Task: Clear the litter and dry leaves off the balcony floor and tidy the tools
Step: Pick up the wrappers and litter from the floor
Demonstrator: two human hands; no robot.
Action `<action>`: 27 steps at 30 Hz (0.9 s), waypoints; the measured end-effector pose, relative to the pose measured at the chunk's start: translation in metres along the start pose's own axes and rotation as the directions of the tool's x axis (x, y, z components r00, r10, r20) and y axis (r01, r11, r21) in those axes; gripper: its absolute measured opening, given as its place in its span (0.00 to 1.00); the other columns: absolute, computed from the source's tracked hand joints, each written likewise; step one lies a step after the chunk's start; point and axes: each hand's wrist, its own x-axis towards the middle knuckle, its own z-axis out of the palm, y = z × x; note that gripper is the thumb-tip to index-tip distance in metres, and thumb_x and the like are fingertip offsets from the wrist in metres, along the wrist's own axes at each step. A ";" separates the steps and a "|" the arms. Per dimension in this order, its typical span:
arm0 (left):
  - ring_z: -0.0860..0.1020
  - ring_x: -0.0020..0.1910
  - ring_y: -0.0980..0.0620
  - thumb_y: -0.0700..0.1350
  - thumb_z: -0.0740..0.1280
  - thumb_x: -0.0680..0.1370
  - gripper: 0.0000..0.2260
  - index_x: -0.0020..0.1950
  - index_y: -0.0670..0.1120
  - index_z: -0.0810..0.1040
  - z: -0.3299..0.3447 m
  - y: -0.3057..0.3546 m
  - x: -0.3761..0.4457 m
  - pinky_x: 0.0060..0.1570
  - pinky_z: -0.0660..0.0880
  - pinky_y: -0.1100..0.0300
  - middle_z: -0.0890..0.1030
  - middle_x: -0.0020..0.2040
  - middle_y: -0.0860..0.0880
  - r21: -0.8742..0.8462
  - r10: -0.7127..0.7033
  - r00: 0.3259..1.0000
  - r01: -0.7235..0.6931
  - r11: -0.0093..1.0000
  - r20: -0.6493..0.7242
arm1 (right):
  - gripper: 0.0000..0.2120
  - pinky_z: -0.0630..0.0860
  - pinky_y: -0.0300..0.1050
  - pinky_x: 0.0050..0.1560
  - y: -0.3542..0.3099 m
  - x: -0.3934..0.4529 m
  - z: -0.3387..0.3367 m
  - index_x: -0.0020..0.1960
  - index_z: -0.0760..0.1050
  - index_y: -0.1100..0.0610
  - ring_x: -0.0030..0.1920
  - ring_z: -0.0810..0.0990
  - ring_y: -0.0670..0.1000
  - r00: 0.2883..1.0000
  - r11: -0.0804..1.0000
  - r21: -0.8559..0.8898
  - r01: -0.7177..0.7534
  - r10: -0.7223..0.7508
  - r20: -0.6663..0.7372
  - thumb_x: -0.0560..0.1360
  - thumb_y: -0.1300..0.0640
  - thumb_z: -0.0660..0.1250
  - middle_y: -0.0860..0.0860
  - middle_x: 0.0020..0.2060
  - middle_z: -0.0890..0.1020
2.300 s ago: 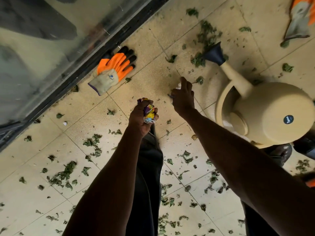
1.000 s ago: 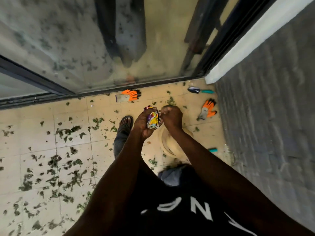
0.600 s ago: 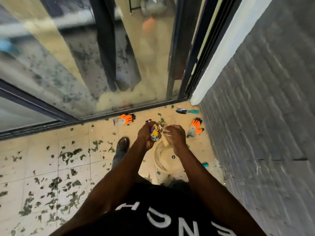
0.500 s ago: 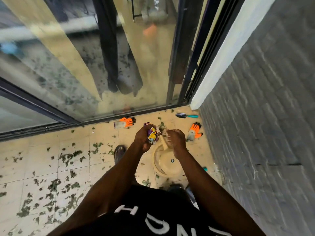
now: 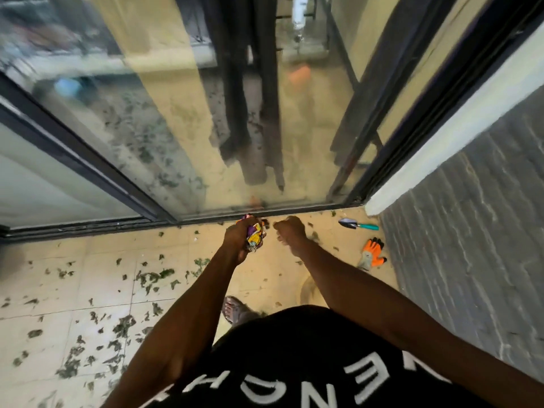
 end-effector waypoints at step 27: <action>0.73 0.27 0.47 0.44 0.67 0.78 0.08 0.42 0.41 0.79 -0.298 0.122 -0.019 0.27 0.69 0.60 0.74 0.32 0.43 -0.573 -0.187 0.611 -0.530 0.626 -0.769 | 0.05 0.72 0.41 0.28 -0.186 0.017 0.403 0.49 0.77 0.62 0.32 0.79 0.54 0.693 0.650 -0.567 0.506 0.085 0.716 0.76 0.61 0.68 0.59 0.37 0.80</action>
